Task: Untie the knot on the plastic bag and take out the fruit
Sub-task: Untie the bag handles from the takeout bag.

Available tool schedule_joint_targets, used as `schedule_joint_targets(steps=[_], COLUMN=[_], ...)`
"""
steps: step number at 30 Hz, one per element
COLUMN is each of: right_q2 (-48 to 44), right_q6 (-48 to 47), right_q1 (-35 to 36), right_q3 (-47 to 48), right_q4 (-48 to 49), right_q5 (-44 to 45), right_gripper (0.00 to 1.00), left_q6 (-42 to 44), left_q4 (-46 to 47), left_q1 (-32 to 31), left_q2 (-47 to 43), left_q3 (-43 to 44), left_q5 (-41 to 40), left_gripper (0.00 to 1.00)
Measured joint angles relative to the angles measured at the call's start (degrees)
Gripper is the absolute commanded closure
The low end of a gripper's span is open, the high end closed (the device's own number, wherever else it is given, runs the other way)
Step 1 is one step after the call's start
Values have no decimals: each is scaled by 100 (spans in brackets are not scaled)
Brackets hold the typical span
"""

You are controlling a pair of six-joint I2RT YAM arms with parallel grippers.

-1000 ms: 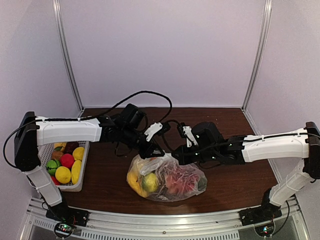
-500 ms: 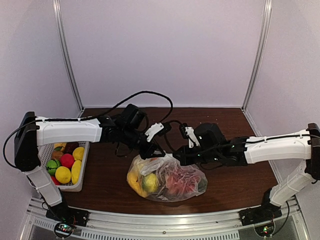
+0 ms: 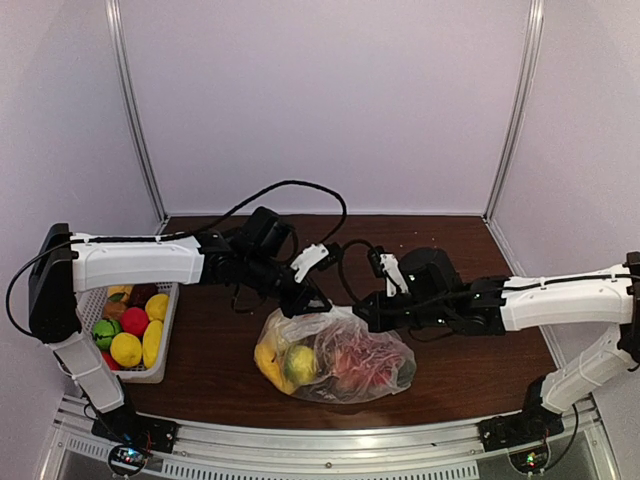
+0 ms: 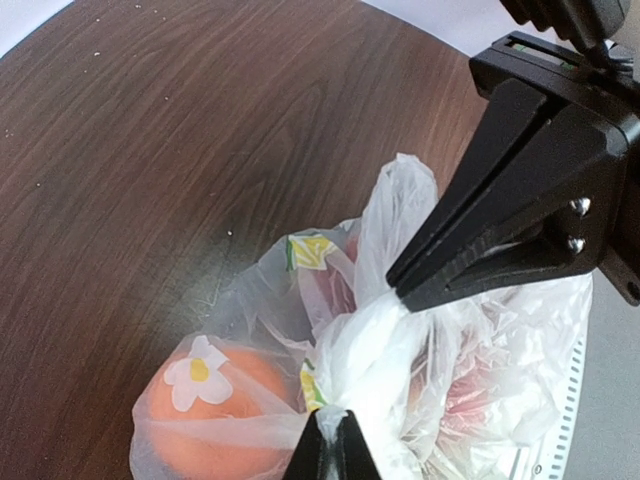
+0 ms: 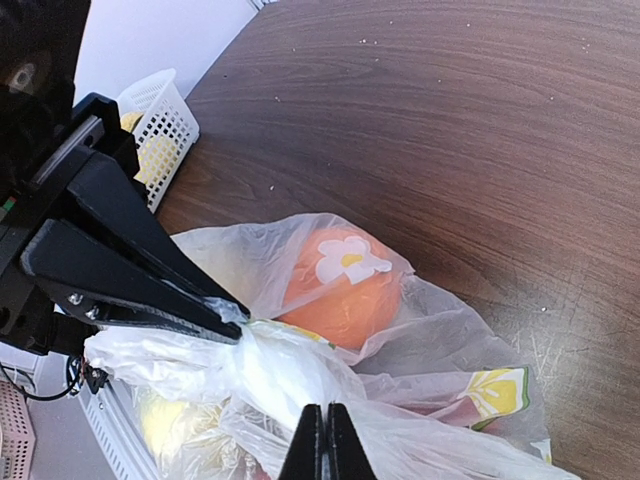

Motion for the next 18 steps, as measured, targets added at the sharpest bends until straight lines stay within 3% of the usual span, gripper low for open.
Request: schedule_joint_targets(steps=[18], right_q2=[-260], right_q6=[125], right_q1=[-7], right_q3=[-210], right_q4=[4], right_q5=[155], right_gripper=[100], left_q6=[-28], left_q4=[13], left_q1=[133], left_q2=[-2], left_q3=[0], left_q5=[-2], left_gripper=[100])
